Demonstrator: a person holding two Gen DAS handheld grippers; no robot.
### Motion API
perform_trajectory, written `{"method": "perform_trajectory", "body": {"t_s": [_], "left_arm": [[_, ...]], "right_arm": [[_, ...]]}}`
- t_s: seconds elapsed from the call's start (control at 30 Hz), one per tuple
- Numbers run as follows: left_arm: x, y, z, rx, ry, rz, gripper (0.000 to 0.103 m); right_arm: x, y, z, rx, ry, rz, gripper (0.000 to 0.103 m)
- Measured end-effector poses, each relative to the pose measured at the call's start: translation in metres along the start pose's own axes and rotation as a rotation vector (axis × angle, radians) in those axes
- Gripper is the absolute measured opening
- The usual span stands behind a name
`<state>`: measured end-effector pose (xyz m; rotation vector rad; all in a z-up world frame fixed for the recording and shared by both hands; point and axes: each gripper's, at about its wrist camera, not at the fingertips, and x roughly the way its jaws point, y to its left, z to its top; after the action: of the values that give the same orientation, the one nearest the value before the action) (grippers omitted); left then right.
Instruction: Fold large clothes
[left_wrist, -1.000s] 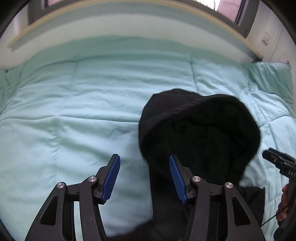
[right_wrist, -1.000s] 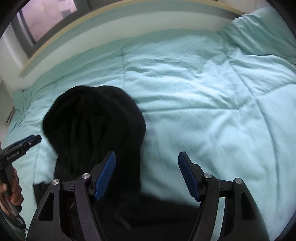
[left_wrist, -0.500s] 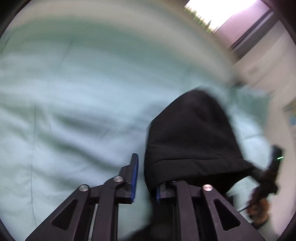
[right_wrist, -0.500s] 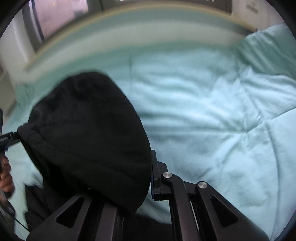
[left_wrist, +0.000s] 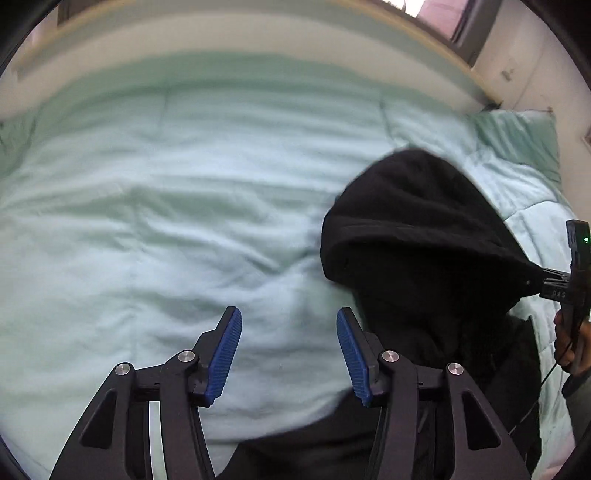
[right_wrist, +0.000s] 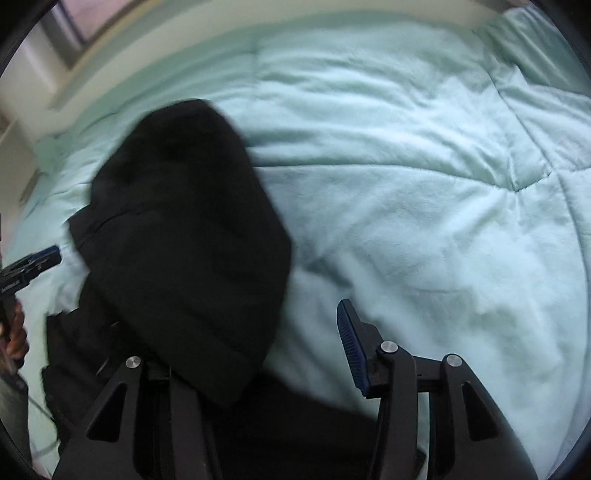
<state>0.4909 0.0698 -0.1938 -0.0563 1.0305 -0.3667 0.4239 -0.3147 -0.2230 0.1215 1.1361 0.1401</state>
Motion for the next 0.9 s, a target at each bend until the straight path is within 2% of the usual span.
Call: {"method": "perform_trajectory", "body": {"t_s": [0.13,0.2,0.23,0.27,0.3,0.33,0.4,0.43,0.5,0.57,0.63,0.7,0.8,0.83,0.87,0.9], "left_arm": [[-0.017,-0.027,0.036,0.028,-0.083,-0.093,0.056],[-0.01,-0.042,0.056,0.039,-0.089,-0.142,0.056],[-0.001,-0.052,0.066,0.055,-0.088,-0.162,0.056],[0.01,-0.062,0.074,0.074,-0.077,-0.168,0.056],[0.021,-0.064,0.08,0.085,-0.062,-0.174,0.056],[0.041,-0.073,0.085,0.099,-0.028,-0.185,0.056],[0.072,-0.083,0.085,0.104,0.024,-0.173,0.056],[0.097,-0.083,0.079,0.092,0.097,-0.17,0.055],[0.131,-0.082,0.058,0.091,0.231,-0.16,0.055],[0.133,-0.082,0.038,0.133,0.198,-0.136,0.055],[0.125,-0.081,0.033,0.13,0.173,-0.128,0.055],[0.118,-0.079,0.036,0.103,0.176,-0.117,0.056],[0.091,-0.08,0.033,0.133,0.103,-0.103,0.056],[0.091,-0.077,0.03,0.152,0.104,-0.073,0.056],[0.099,-0.072,0.026,0.149,0.139,-0.059,0.056],[0.11,-0.064,0.021,0.126,0.181,-0.072,0.056]], "right_arm": [[-0.02,0.037,0.019,-0.118,-0.034,0.002,0.052],[-0.016,0.045,0.02,-0.169,0.004,-0.027,0.067],[-0.012,0.048,0.016,-0.195,0.028,-0.075,0.075],[-0.003,0.044,0.008,-0.22,0.06,-0.158,0.075],[0.002,0.039,0.001,-0.221,0.087,-0.186,0.075],[0.003,0.029,-0.005,-0.201,0.109,-0.17,0.075],[-0.014,0.015,-0.011,-0.127,0.081,-0.04,0.074],[-0.026,0.013,-0.009,-0.11,0.042,0.018,0.074],[-0.048,0.013,0.004,-0.095,-0.041,0.063,0.075],[-0.052,0.016,0.02,-0.065,-0.075,0.099,0.075],[-0.036,0.028,0.034,-0.044,-0.074,0.122,0.075],[-0.006,0.044,0.037,-0.047,-0.039,0.059,0.074],[0.051,0.049,0.019,-0.059,0.089,-0.024,0.067],[0.074,0.044,0.01,-0.052,0.139,-0.05,0.067],[0.094,0.033,0.001,-0.008,0.157,-0.017,0.067],[0.099,0.026,-0.003,0.021,0.138,0.014,0.067]]}}
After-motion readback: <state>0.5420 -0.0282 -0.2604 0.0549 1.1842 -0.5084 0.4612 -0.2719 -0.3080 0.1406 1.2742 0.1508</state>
